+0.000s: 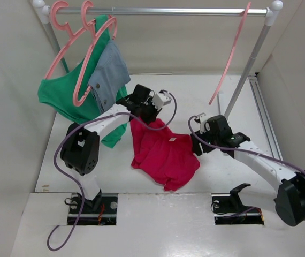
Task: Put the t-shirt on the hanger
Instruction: Move the tshirt to the center of the board
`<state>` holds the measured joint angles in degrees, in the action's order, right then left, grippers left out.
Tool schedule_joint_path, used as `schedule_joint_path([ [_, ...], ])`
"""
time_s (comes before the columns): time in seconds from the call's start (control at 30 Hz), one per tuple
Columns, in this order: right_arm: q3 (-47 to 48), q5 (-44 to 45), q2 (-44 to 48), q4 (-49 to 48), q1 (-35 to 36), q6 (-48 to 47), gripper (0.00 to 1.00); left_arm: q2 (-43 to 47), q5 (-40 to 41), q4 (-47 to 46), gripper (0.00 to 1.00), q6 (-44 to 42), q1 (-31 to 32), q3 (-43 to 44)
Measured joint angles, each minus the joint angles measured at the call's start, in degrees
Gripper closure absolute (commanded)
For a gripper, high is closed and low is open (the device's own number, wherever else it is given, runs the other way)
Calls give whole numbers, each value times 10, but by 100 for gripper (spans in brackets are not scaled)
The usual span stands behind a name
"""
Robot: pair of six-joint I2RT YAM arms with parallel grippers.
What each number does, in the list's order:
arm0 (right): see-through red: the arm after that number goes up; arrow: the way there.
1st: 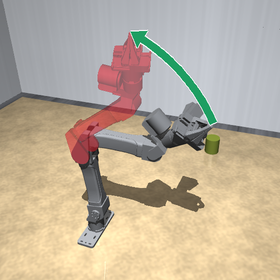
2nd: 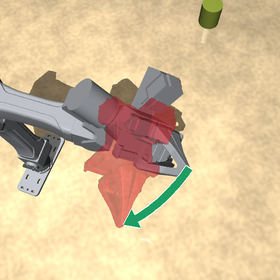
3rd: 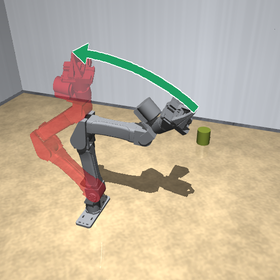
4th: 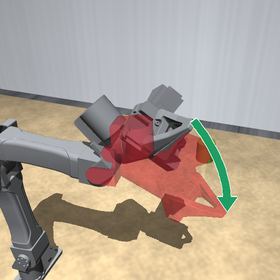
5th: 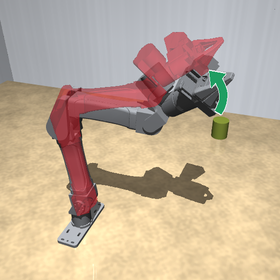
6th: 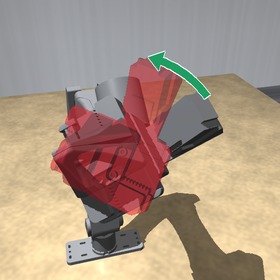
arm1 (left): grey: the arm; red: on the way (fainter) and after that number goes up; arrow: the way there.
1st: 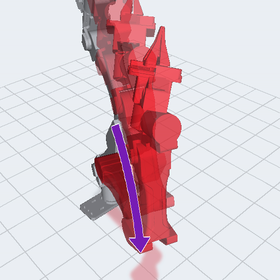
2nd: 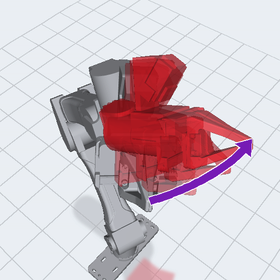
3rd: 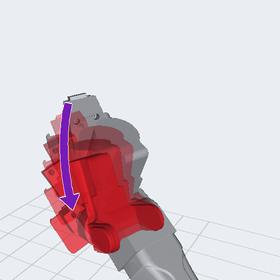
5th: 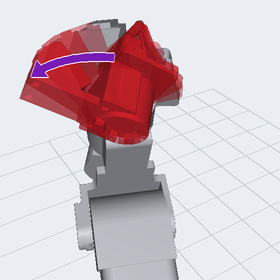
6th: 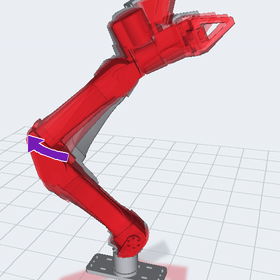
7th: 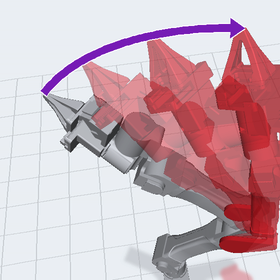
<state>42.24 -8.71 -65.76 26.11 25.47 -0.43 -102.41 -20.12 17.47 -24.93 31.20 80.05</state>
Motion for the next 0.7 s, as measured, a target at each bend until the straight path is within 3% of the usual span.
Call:
schedule_joint_path([
  [0.03,-10,-3,-4,0,4,3,10,7,1,4,100,-3,2,-20],
  [0.13,-30,-9,-22,4,17,9,1,10,9,10,100,-8,14,-71],
  [0.33,-33,8,-12,18,41,16,1,14,28,11,94,-2,47,-127],
  [0.5,-33,29,1,31,82,24,1,55,56,6,70,6,45,-141],
  [0.7,-25,61,-3,44,170,40,1,109,69,12,60,19,43,-142],
])
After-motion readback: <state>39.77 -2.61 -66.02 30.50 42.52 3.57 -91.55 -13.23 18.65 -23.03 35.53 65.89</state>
